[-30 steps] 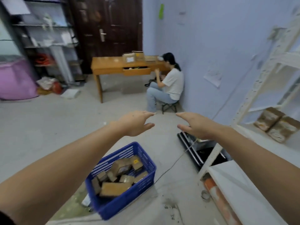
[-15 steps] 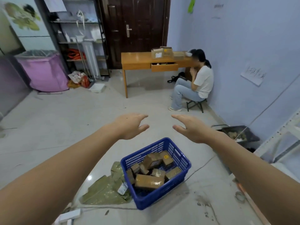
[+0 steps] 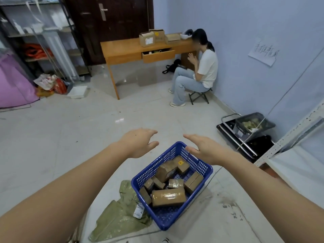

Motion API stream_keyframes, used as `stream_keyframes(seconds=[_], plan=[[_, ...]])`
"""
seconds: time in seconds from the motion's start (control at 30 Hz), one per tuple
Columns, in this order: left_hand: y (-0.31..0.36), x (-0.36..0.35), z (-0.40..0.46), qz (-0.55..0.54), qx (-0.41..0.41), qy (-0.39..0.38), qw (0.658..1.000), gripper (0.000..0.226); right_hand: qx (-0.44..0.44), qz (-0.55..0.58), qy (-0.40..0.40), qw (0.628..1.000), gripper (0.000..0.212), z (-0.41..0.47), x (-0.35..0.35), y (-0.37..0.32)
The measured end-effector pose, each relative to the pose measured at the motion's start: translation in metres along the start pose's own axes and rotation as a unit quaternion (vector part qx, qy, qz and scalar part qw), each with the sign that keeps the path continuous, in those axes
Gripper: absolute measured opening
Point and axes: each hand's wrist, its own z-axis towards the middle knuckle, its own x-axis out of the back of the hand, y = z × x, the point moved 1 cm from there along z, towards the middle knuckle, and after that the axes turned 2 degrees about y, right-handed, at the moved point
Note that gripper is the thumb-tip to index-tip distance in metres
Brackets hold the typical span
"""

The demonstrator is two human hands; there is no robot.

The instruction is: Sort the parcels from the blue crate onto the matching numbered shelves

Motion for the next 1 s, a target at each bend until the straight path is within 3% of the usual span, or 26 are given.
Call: stream_keyframes(seconds=[0.27, 0.53, 0.8, 1.0], plan=[[-0.031, 0.011, 0.122, 0.020, -0.077, -0.033, 0.996, 0.059, -0.094, 0.036, 0.025, 0.995, 0.061, 0.072, 0.001, 0.026], [-0.041, -0.025, 0.223, 0.035, -0.214, -0.096, 0.971, 0.059, -0.225, 0.081, 0.015, 0.971, 0.057, 0.097, -0.025, 0.044], [-0.066, -0.076, 0.311, 0.060, -0.328, -0.161, 0.929, 0.056, -0.361, 0.148, 0.030, 0.920, 0.056, 0.134, -0.103, 0.034], [-0.083, -0.189, 0.365, 0.075, -0.358, -0.205, 0.908, 0.052, -0.385, 0.196, 0.011, 0.902, 0.050, 0.174, -0.206, 0.053]])
